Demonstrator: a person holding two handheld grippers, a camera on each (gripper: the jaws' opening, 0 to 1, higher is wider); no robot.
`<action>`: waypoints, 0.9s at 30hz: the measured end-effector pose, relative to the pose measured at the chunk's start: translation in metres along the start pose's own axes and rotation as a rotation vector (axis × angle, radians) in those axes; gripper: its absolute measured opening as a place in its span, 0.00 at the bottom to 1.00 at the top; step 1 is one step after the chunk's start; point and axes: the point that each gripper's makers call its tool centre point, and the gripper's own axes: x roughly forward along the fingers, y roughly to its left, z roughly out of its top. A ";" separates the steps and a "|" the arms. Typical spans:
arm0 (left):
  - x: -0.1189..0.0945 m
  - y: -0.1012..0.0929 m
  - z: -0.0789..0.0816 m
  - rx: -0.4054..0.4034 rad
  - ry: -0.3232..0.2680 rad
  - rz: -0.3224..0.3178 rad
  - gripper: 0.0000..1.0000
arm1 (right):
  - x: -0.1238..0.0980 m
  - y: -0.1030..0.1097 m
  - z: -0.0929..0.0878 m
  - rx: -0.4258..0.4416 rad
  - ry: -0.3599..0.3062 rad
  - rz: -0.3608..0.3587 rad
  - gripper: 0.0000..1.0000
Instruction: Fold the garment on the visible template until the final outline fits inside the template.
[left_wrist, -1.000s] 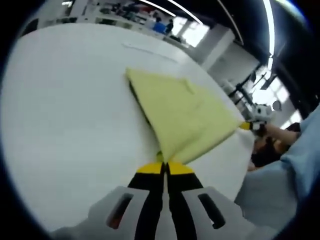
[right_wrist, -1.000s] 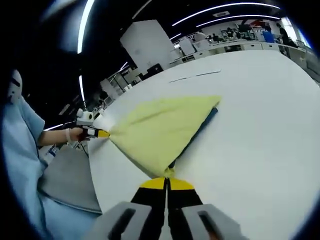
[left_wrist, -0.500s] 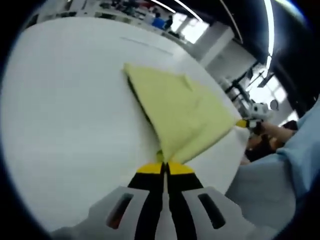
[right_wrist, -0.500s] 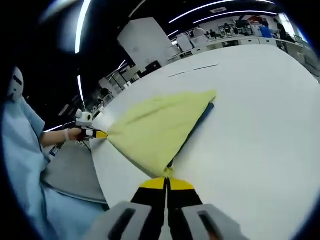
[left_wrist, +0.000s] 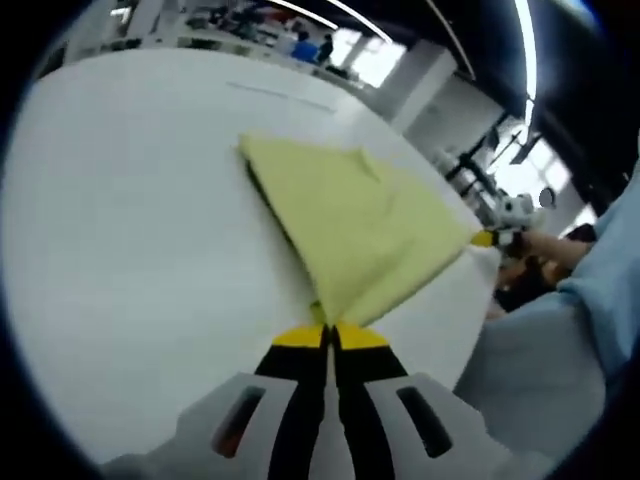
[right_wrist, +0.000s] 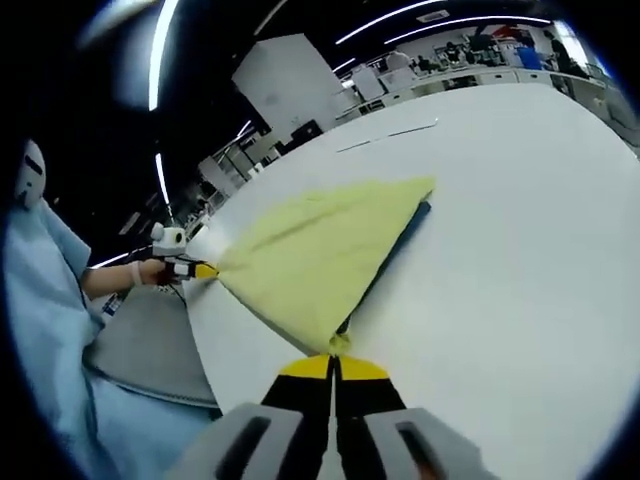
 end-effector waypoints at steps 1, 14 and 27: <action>0.000 0.000 0.001 0.012 -0.007 0.001 0.00 | 0.000 0.000 0.001 -0.005 -0.006 -0.002 0.00; -0.014 0.000 0.021 0.122 -0.082 0.014 0.35 | -0.017 0.009 0.027 -0.058 -0.097 -0.059 0.25; -0.016 0.000 0.028 0.151 -0.107 0.063 0.85 | -0.017 0.007 0.036 -0.183 -0.132 -0.165 0.92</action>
